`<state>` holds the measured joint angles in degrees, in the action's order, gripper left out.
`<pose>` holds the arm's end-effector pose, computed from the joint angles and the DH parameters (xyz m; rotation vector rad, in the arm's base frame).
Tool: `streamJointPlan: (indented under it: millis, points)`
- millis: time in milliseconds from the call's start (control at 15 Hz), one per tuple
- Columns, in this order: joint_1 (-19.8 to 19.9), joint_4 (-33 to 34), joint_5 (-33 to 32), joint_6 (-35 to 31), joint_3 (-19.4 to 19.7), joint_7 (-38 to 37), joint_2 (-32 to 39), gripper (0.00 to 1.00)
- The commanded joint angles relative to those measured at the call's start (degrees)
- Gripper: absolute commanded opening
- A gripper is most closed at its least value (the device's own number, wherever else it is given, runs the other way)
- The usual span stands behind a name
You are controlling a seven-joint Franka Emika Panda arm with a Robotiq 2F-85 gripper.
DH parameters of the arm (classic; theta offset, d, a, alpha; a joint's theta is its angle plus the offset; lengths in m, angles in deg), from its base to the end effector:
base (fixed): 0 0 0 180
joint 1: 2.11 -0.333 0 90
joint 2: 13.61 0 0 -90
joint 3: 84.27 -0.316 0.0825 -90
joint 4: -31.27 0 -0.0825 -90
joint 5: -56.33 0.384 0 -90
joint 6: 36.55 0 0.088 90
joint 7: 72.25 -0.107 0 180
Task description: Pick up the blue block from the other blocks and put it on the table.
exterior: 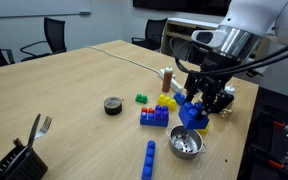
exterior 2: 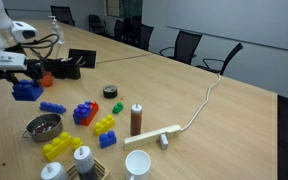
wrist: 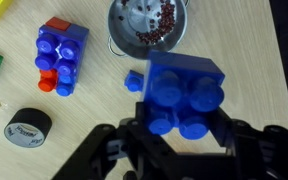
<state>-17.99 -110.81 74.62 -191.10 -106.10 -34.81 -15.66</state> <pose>0.3956 0.2923 0.3267 -2.5669 -1.4724 -0.3717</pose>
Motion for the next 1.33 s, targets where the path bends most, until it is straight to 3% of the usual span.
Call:
streamJointPlan:
  millis: [0, 333, 933, 1267]
  points:
    - [-2.07, 0.36, 1.26, -0.35, 1.51, 1.6, 1.01, 0.38]
    - [-4.71, 2.1, 4.98, -0.51, -1.94, 9.06, 8.37, 0.38]
    - [-1.85, 13.31, -6.48, 0.36, -8.92, 12.32, 28.89, 0.38]
    - [-0.59, 20.34, -11.54, 1.72, -9.3, 13.0, 37.88, 0.38]
